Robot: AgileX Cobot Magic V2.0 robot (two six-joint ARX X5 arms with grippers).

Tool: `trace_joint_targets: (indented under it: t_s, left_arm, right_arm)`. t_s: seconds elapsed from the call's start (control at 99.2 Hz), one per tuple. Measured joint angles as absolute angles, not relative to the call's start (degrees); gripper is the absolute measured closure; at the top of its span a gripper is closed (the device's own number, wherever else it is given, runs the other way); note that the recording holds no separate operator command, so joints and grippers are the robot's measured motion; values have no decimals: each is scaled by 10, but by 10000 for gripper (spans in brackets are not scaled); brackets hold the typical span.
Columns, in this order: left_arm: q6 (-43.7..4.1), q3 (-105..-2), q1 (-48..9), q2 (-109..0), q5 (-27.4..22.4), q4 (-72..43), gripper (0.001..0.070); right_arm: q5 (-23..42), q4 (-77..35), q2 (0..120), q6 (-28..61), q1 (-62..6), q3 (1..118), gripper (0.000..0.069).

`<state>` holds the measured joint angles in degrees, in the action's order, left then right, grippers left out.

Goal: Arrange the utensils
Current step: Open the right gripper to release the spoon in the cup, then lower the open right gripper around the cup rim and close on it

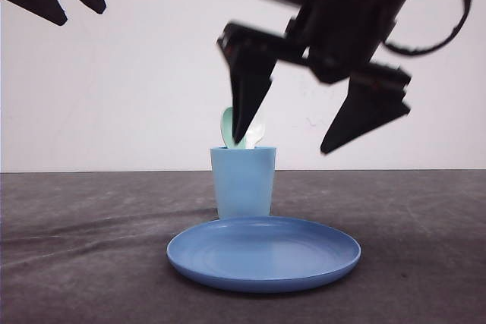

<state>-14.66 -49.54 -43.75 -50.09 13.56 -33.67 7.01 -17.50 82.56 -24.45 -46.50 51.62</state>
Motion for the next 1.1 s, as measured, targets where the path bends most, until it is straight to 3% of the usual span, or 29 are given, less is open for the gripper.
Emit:
trace_joint_targets:
  t_s: [0.514,1.099]
  left_arm:
    - [-147,-495,-437,-501,136,-337,443]
    - [-147,-495,-437,-501,136,-337,443]
  right_arm:
    - [55,-70,922,-259,-456,516,11]
    - [41,-66,996,-251,-424,590,11]
